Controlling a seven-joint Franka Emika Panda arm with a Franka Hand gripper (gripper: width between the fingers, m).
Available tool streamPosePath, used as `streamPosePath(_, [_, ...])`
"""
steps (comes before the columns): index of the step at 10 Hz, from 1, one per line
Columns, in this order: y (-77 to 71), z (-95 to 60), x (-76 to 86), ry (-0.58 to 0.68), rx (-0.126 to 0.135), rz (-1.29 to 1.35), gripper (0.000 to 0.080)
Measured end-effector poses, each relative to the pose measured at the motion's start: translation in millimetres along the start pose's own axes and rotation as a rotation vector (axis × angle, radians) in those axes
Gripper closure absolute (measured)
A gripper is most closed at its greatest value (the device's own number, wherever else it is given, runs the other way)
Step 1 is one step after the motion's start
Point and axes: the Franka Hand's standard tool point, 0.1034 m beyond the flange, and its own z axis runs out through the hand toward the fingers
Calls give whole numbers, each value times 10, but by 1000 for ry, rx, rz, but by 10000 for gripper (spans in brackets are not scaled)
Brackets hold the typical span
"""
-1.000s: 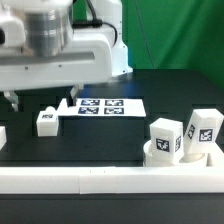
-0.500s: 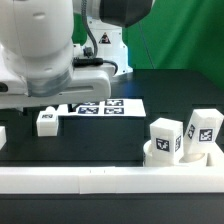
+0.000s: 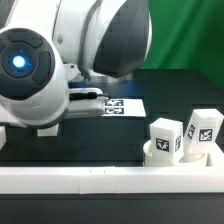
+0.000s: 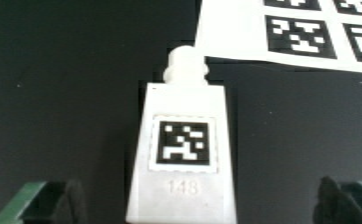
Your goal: Assemble stool
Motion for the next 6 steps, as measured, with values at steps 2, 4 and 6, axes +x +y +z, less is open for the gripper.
streamPosePath(2, [1, 6, 2, -1, 0, 0, 150])
streamPosePath(4, [25, 128, 43, -1, 1, 6, 150])
streamPosePath(6, [0, 339, 68, -9, 1, 36, 150])
